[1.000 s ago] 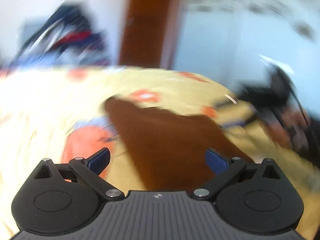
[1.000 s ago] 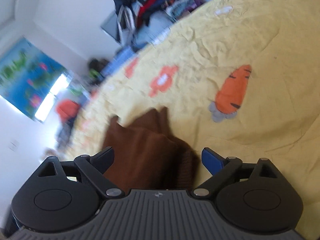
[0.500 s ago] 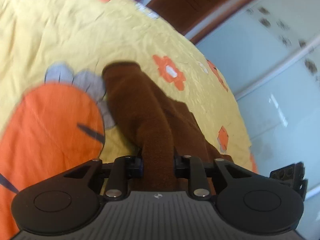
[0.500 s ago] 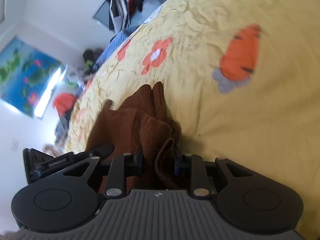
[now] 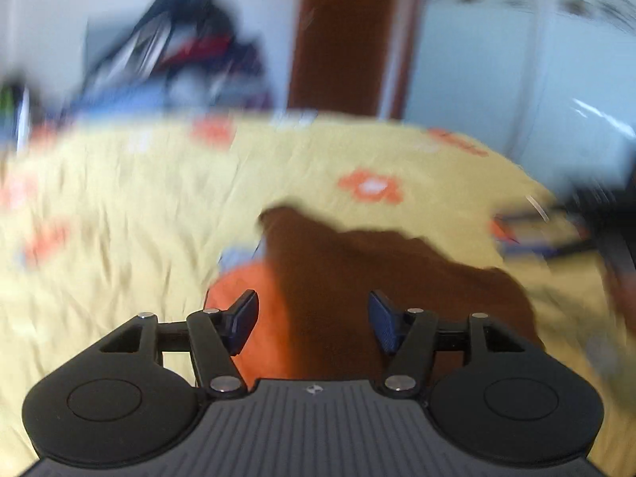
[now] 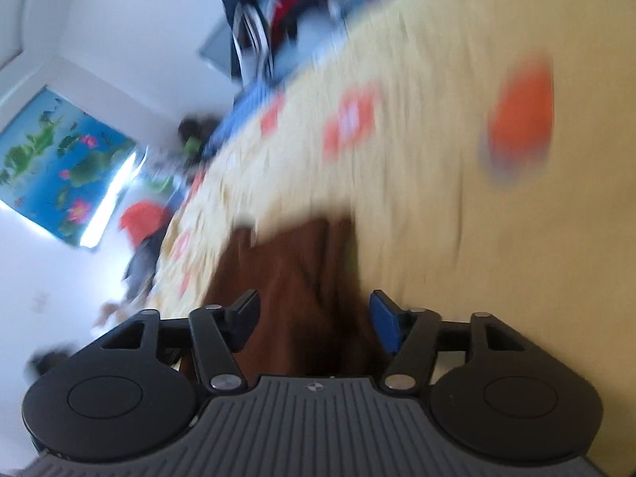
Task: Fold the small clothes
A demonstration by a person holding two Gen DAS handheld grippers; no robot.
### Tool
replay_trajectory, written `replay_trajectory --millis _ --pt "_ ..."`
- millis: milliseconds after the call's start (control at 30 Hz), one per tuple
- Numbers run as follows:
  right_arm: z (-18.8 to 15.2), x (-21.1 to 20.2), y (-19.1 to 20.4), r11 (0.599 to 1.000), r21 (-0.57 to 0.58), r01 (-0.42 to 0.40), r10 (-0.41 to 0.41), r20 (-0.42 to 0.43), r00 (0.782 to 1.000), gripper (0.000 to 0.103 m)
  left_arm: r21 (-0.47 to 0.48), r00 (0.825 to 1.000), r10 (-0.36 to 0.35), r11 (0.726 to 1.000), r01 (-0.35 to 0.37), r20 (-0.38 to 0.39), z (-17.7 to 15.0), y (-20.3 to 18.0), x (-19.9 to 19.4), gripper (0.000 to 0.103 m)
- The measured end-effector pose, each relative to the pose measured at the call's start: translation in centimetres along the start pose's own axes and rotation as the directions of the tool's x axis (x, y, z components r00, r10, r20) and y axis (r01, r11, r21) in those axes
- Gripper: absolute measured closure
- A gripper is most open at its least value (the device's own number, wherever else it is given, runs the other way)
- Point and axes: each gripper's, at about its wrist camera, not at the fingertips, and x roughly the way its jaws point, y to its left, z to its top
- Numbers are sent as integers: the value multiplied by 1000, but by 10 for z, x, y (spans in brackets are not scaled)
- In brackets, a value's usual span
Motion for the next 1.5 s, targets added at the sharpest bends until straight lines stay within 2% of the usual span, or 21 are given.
replay_trajectory --millis 33,133,233,333,367,433,533,600,700,733,767,833,900,1033,1200,1267,1367,1400,1433,1467,1500 --pt "10 -1 11 1000 -28 -6 6 26 1000 39 64 999 -39 997 38 12 -2 -13 -4 29" --pt "29 32 54 984 -68 -166 164 -29 986 30 164 995 -86 982 94 -51 -14 -42 12 27" --pt "28 100 96 954 -87 -286 266 -189 945 19 75 992 -100 992 106 -84 -25 -37 32 27" --pt "21 175 107 973 -79 -216 181 -316 931 19 -34 989 -124 992 122 -81 -26 -24 40 26" --pt "19 196 101 985 -89 -149 112 -333 936 29 -26 991 -107 994 105 -74 -28 -24 38 26" --pt "22 214 86 981 -67 -184 158 -288 944 40 -10 994 -92 996 91 -54 -28 -27 46 26" --pt "31 225 77 993 -55 -109 91 -269 959 79 -12 994 -93 996 93 -55 -22 -28 54 25" --pt "31 222 71 996 -40 -79 65 -276 959 81 -36 991 -124 992 122 -59 -15 -20 46 25" --pt "28 171 72 995 -4 -95 92 -237 967 41 -96 984 -174 980 177 41 -21 5 1 24" --pt "23 142 72 992 -29 -127 119 -189 975 22 -73 984 -159 984 164 77 -26 10 -14 24" --pt "18 110 74 988 -52 -148 139 -147 979 14 -27 985 -140 989 143 99 -33 14 -28 24" --pt "4 48 68 983 -68 -171 163 -108 981 13 90 986 -118 990 108 118 -51 14 -50 24" --pt "-11 6 52 986 -44 -159 154 -92 984 13 202 992 -101 976 84 79 -71 8 -61 24" --pt "-47 -39 33 994 -33 -108 103 -113 988 23 295 999 -40 955 44 -18 -91 5 -54 24" --pt "-80 -21 58 987 -114 -114 84 -244 966 32 192 999 -29 981 23 25 -85 2 -51 24" --pt "-86 -10 59 988 -139 -73 33 -271 962 33 182 1000 -17 983 12 24 -80 0 -43 24" --pt "-88 0 60 988 -124 -88 49 -285 957 39 155 1000 -8 988 5 17 -86 -4 -47 25" --pt "-88 4 63 987 -127 -98 57 -292 955 41 141 1000 -11 990 10 4 -86 -3 -44 37" --pt "-89 6 64 986 -133 -102 58 -301 952 54 124 1000 -14 992 15 -12 -86 -3 -43 60" --pt "-90 12 64 986 -138 -96 47 -322 946 81 100 999 -21 995 24 -24 -86 -3 -45 69" --pt "-92 19 63 986 -149 -73 18 -342 940 90 70 1000 -24 997 25 -19 -85 0 -49 75"
